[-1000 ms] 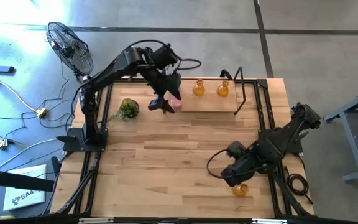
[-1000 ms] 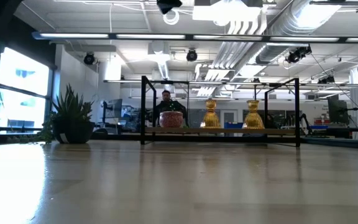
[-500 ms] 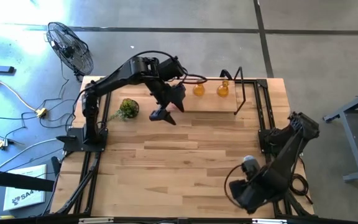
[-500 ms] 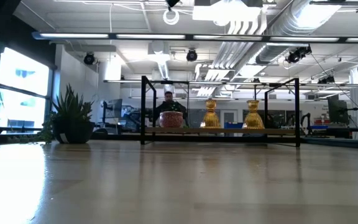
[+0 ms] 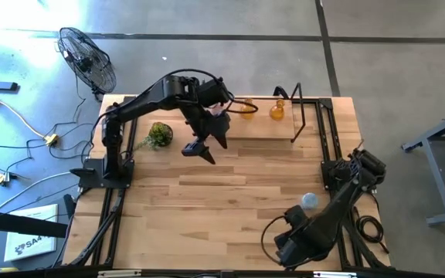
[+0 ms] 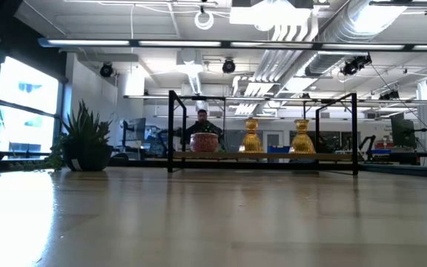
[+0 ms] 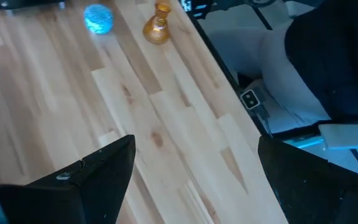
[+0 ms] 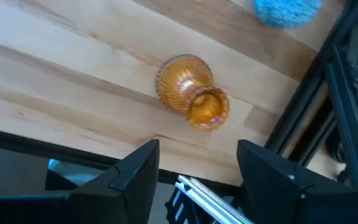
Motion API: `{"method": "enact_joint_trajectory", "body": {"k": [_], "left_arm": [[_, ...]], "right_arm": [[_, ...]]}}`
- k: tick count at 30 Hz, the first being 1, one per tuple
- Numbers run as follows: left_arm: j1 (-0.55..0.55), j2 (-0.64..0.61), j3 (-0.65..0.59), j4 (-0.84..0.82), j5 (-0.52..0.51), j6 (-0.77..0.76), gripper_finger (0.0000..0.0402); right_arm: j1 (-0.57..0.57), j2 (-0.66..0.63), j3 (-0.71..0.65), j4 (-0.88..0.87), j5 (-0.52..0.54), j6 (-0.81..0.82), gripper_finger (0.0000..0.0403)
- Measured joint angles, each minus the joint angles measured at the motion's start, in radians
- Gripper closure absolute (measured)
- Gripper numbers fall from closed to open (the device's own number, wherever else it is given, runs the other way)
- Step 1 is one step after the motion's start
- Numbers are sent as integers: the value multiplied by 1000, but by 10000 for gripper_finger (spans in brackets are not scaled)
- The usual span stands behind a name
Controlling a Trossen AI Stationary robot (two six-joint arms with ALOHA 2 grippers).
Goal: Pick & Place candle stick holders
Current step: Put the orange glass candle holder on the shelf
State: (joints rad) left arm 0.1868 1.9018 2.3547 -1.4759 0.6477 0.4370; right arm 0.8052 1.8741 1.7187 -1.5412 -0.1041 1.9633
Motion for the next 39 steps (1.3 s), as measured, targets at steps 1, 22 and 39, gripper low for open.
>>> {"method": "enact_joint_trajectory", "body": {"k": [1,22,39], "left_arm": [[-7,0,0,2,0,0,66],[-21,0,0,29,79,9,66],[-50,0,0,22,75,52,66]], "right_arm": [[0,2,0,2,9,-6,192],[126,69,0,50,79,210,192],[111,86,0,-1,87,187,192]]}}
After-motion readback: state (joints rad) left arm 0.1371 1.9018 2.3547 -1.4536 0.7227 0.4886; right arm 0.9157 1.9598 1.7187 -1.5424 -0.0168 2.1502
